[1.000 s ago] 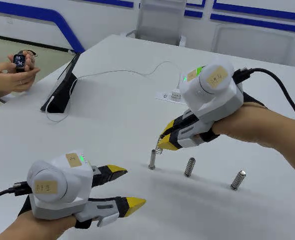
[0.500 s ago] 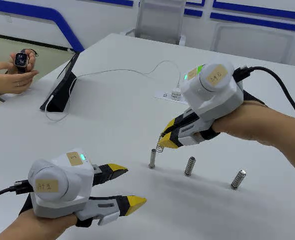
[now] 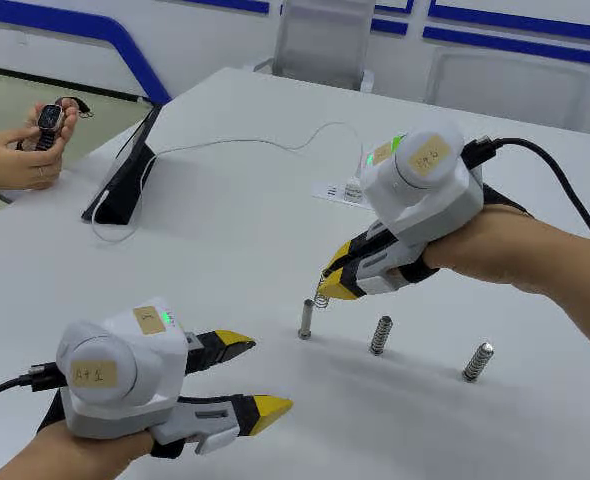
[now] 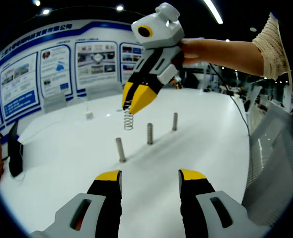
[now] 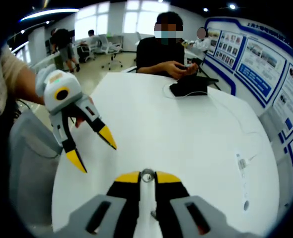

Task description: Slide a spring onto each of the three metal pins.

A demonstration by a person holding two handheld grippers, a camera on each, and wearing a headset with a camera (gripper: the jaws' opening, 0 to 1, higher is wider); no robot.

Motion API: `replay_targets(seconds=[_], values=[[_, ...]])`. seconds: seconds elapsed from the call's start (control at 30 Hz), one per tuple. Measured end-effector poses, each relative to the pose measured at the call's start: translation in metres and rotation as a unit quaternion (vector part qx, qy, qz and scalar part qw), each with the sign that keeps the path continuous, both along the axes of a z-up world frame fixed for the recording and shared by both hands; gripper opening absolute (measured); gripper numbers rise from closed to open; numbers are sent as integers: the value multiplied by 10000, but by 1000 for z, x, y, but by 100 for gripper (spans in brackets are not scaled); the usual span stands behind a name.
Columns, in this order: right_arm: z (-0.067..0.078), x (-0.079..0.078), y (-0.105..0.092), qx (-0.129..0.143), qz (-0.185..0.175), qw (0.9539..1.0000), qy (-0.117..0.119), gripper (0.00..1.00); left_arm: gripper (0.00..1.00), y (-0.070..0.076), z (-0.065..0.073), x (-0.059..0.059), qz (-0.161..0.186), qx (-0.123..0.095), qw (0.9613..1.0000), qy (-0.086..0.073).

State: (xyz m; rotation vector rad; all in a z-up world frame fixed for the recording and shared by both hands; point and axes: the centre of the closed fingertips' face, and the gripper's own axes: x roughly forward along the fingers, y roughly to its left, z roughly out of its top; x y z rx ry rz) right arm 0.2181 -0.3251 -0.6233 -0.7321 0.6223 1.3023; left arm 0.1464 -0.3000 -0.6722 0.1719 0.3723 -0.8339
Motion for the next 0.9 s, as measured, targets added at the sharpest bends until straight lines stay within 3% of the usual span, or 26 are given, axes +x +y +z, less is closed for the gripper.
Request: replay_targets(seconds=[0.3, 0.9], values=[[-5, 0, 1, -54, 4, 10000, 30, 12, 46, 0, 0, 0, 7, 3, 10000, -8], [-14, 17, 9, 13, -265, 9996, 31, 12, 47, 3, -1, 3, 26, -27, 10000, 14]])
